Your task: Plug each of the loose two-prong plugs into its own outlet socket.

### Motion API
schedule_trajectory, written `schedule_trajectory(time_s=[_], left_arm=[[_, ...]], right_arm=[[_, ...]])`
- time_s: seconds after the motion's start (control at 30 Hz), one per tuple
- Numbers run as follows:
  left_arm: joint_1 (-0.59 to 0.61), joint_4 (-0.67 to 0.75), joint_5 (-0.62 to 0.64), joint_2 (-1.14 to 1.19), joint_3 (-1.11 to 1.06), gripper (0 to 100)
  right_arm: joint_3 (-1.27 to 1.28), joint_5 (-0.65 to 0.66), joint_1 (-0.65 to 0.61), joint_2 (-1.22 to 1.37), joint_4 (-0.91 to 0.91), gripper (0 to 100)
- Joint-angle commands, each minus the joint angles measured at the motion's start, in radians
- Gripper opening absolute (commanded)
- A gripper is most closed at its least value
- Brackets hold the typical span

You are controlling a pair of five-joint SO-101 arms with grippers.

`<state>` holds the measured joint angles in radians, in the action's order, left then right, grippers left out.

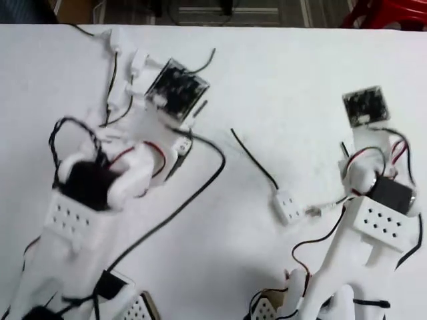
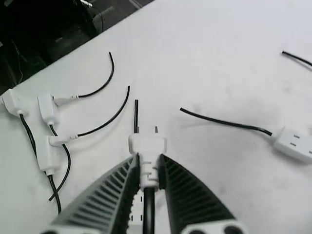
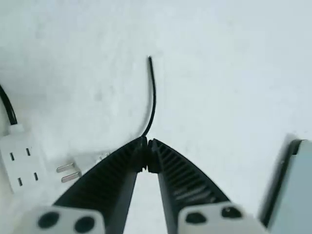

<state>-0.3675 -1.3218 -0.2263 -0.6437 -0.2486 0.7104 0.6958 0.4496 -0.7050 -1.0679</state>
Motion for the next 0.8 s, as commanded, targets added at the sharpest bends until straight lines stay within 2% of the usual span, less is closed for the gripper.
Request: schedule_trajectory(time_s=[0.0, 0.1, 0.17, 0.27, 0.4, 0.6, 0.77], left_arm=[[0.074, -0.144, -0.023, 0.142, 0.198, 2], [0.159, -0.242, -0.035, 0.248, 0.290, 2], [0.197, -0.310, -0.104, 0.315, 0.334, 2], [0.231, -0.396, -0.178, 0.397, 0.367, 2], [0.239, -0.440, -0.236, 0.472, 0.359, 2], [0.240, -0.417, -0.344, 0.565, 0.275, 2], [0.272, -0.313, -0.361, 0.588, 0.187, 2]], right_arm=[[0.152, 0.005, 0.001, -0.015, 0.081, 2.1], [0.284, 0.005, -0.015, -0.015, 0.166, 2.1], [0.350, 0.005, -0.018, -0.015, 0.197, 2.1], [0.430, -0.002, -0.024, -0.015, 0.252, 2.1], [0.532, -0.003, -0.088, -0.015, 0.312, 2.1], [0.614, 0.000, -0.143, -0.015, 0.380, 2.1], [0.618, 0.003, -0.148, -0.015, 0.380, 1.9]])
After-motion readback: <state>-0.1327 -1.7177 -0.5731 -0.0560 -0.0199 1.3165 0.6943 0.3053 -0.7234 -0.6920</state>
